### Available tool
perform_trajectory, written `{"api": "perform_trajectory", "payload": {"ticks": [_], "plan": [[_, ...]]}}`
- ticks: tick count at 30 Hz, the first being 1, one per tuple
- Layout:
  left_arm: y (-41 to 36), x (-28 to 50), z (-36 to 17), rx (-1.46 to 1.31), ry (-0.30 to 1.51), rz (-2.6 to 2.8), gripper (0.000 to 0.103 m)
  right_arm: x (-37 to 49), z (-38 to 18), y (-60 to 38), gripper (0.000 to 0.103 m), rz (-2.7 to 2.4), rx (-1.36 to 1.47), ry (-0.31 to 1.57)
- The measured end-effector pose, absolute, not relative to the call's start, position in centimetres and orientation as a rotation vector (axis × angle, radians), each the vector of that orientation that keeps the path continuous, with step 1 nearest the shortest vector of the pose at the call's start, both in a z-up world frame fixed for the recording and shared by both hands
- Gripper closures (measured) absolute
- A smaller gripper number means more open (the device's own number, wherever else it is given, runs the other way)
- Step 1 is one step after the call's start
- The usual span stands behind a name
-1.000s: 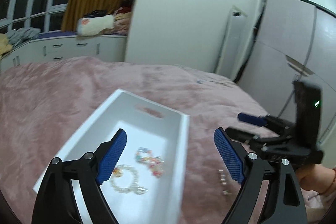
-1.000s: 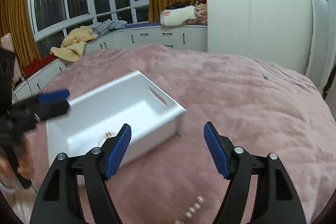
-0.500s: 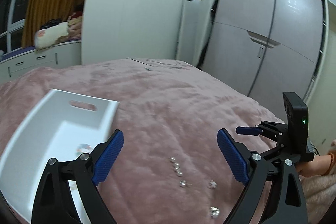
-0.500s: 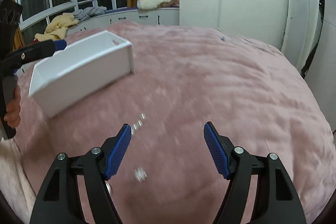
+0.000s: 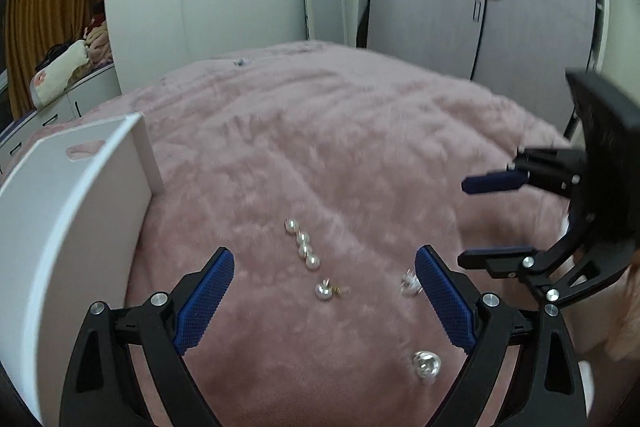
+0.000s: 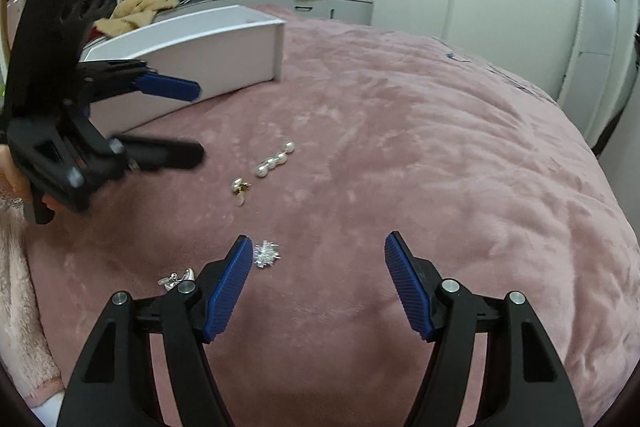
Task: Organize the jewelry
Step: 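Close the right tool on the silver flower charm while the left grasps the pearl earring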
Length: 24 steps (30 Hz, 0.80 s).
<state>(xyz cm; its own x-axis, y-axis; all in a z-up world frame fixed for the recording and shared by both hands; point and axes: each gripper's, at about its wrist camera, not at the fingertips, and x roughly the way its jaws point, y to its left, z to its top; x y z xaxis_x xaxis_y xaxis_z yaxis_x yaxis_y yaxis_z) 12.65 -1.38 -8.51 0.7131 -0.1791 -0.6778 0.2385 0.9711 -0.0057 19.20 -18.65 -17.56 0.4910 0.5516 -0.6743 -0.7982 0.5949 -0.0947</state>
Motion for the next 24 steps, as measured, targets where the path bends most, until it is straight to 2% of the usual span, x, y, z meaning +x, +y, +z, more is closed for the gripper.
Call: {"api": "perform_trajectory", "payload": {"ticks": [8, 12, 16, 18, 19, 21, 24], "plan": [[-1.4, 14.4, -11.2, 0.081, 0.787, -0.245, 0.012, 19.4, -20.8, -15.7, 0.044, 0.882, -0.521, 0.733], [-1.6, 15.4, -12.6, 0.073, 0.848, -0.281, 0.037, 19.7, -21.6, -15.2, 0.047, 0.876, -0.530, 0.748], [-1.4, 16.1, -13.8, 0.066, 0.889, -0.276, 0.049, 20.2, -22.2, -14.7, 0.055, 0.878, -0.512, 0.773], [-1.2, 16.1, -13.9, 0.065, 0.890, -0.274, 0.057, 20.2, -22.3, -14.4, 0.067, 0.887, -0.512, 0.782], [-1.1, 16.2, -13.9, 0.064, 0.892, -0.276, 0.060, 20.2, -22.5, -14.2, 0.070, 0.894, -0.521, 0.787], [-1.0, 16.2, -13.9, 0.061, 0.895, -0.283, 0.071, 20.1, -22.6, -13.8, 0.082, 0.908, -0.532, 0.796], [-1.1, 16.2, -14.0, 0.066, 0.904, -0.292, 0.078, 20.2, -22.7, -13.7, 0.083, 0.908, -0.529, 0.804]]}}
